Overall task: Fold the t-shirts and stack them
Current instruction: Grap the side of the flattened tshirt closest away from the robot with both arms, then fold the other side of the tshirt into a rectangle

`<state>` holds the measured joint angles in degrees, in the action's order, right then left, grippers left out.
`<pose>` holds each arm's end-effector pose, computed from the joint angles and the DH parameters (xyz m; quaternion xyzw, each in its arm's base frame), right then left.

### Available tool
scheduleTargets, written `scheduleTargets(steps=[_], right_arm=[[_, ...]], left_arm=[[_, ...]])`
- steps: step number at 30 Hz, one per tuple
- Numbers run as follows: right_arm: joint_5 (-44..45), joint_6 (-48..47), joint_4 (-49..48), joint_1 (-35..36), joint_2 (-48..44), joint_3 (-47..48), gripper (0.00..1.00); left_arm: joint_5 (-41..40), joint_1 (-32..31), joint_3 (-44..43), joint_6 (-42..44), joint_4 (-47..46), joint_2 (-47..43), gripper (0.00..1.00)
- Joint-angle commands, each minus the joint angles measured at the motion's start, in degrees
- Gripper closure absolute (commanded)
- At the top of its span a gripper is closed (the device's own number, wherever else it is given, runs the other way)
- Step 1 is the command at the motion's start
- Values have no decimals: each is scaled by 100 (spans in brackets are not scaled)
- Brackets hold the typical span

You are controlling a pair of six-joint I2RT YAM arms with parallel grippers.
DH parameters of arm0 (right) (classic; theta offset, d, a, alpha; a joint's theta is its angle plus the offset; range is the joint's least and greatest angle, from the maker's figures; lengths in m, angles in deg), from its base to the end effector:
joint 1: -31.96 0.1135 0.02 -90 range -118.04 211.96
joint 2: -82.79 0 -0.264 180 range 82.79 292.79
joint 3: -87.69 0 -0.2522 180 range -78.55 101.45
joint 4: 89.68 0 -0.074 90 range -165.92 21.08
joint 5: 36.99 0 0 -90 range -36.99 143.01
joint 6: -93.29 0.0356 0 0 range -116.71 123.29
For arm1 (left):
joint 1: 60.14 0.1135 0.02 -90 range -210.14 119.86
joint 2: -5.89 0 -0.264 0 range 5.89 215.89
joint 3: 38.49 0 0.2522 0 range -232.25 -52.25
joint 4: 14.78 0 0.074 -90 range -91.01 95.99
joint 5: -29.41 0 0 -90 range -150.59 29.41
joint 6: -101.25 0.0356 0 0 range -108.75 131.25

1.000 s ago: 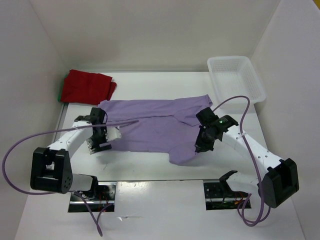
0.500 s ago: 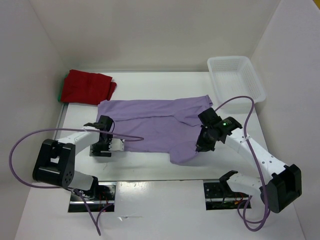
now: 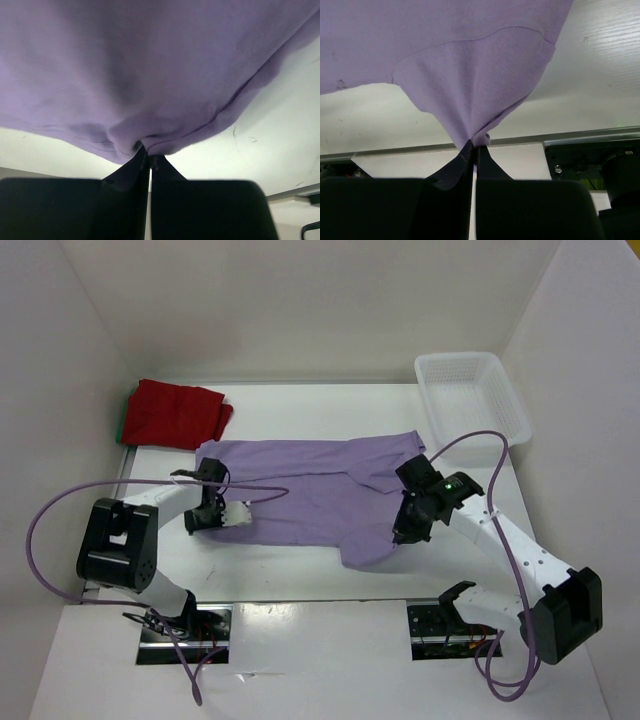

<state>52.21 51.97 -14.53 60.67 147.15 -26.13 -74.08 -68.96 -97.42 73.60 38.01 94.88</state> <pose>0.1658 0.0914 0.2545 0.1706 0.9746 0.0960 0.1088 0.2455 -0.0297 0.1434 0.5708 0.8103 0.1325 0.0025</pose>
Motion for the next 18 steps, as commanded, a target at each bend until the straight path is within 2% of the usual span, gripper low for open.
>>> scheduleTargets(steps=[1,6,9,18], right_arm=[[141,-245,260,-171,208,548,100],[580,-1227,-73,-717,1139,1373,100],[713,-1790,-345,-1182,2033,1813,100],[713,-2354,-750,-1657,3170,2483,100]], left_arm=[[875,-15,-404,-345,482,-347,100],[1077,91,-1080,-407,913,-216,100],[1129,275,-1475,-469,914,153,100],[1306,951,-2294,-767,1028,987,100]])
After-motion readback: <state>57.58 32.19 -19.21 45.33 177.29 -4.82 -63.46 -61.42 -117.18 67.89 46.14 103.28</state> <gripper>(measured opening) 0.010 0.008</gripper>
